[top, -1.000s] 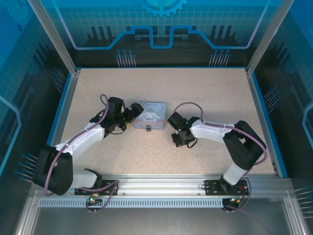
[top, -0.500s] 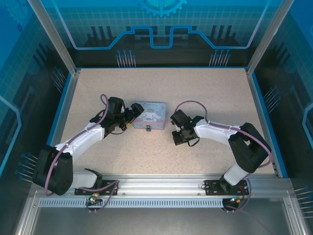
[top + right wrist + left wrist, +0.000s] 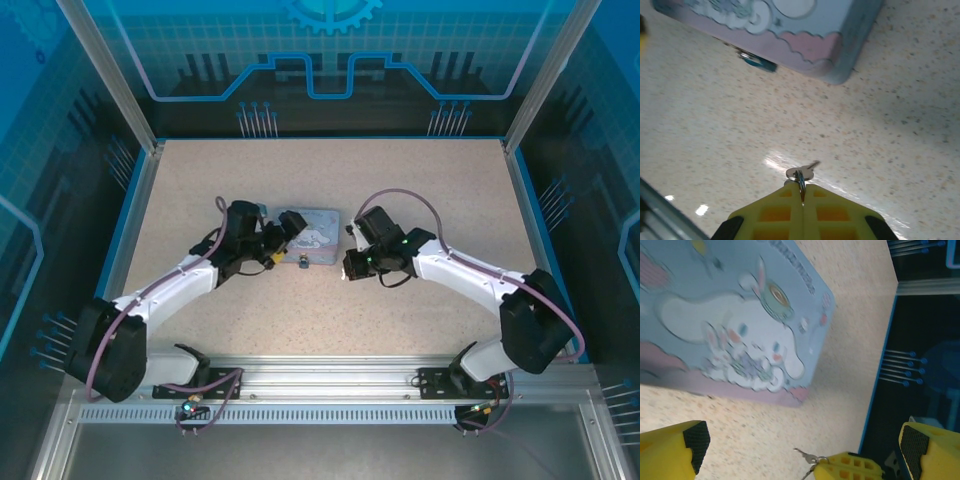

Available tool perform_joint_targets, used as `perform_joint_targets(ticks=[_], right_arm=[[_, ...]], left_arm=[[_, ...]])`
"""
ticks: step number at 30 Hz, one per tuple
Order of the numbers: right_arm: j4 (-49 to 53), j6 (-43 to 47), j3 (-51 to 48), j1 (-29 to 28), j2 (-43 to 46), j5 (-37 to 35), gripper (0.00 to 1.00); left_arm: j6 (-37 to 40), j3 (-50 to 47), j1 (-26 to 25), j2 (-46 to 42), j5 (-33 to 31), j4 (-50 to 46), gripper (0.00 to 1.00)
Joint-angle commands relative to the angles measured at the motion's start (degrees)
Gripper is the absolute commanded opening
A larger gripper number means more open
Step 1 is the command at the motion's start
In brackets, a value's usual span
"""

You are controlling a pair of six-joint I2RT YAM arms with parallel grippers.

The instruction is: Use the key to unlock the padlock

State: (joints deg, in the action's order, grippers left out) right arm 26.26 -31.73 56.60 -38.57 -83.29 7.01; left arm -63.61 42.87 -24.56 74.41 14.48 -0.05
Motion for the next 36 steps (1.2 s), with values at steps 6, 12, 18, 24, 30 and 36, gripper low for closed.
perform_joint_targets(ticks=[6, 12, 18, 24, 30, 36], right_arm=[[-7.8, -12.5, -1.1, 3.8, 4.5, 9.1, 0.00], [-16.6, -26.6, -6.6, 7.8, 6.9, 13.3, 0.00], [-21.0, -39.7, -10.5, 10.3, 7.9, 14.7, 0.00], [-25.5, -47.2, -12.6, 11.2, 7.9, 15.0, 0.00], [-26.2, -48.2, -12.1, 11.3, 7.3, 15.0, 0.00], [-26.7, -48.5, -12.1, 11.3, 7.2, 15.1, 0.00]], left_arm=[[-12.6, -3.4, -6.0, 1.8, -0.8, 13.6, 0.97], [-17.4, -6.3, -7.3, 1.7, -2.6, 22.7, 0.84], [-11.7, -4.9, -7.5, 2.4, -0.3, 22.6, 0.55], [-8.5, -5.0, -8.3, 4.5, 0.9, 23.4, 0.42], [-8.2, -3.2, -9.9, 8.1, 1.7, 26.1, 0.38], [-8.4, -0.9, -11.8, 11.2, 1.3, 27.8, 0.36]])
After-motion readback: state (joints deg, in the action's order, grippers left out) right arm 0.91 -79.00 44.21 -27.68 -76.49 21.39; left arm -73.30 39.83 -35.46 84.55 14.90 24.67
